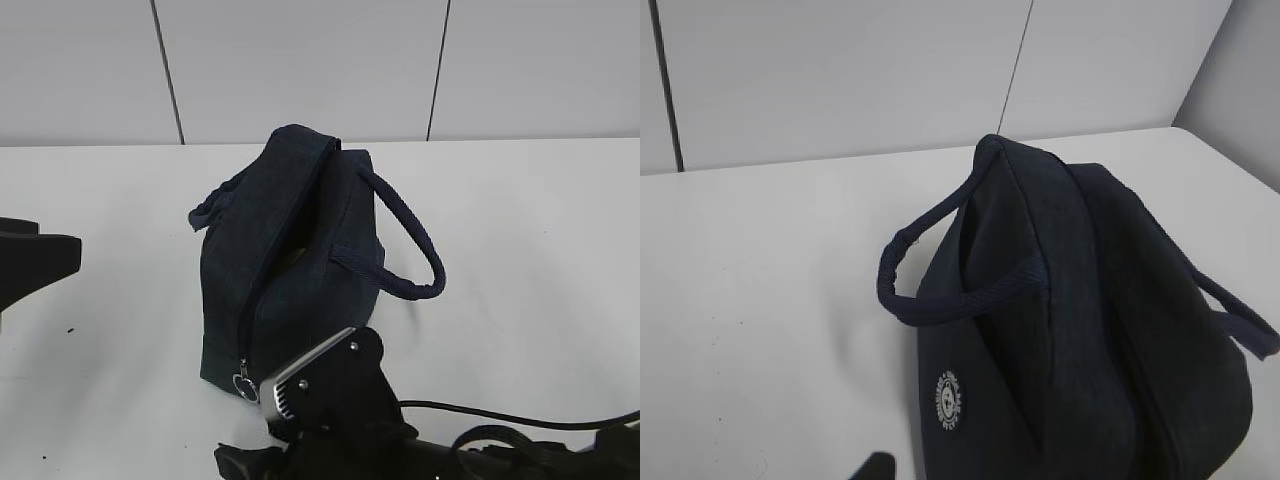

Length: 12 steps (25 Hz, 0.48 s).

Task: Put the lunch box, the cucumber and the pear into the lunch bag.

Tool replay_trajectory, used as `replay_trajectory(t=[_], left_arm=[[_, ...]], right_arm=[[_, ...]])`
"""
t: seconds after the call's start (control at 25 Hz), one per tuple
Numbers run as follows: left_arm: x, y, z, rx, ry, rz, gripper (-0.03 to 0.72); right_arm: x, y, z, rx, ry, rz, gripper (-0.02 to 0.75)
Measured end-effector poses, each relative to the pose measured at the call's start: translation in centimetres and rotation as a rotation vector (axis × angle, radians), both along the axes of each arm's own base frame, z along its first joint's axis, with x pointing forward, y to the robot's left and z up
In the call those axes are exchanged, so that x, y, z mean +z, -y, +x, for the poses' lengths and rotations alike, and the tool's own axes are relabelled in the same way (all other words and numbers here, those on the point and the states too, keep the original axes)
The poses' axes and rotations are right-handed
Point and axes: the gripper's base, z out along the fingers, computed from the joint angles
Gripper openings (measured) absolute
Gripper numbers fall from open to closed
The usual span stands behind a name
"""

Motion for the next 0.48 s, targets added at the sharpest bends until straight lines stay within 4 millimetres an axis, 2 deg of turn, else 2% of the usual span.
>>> replay_trajectory(t=[0.2,0.48], left_arm=[[0.0,0.0,0.0,0.0,0.0,0.0,0.312],[0.01,0.0,0.01,0.0,0.001,0.0,0.31]], right_arm=[[-0.57,-0.4,0.68,-0.056,-0.017,0.008,0.397],[-0.71,-0.58,0.94,-0.072,-0.008,0.025,0.391]])
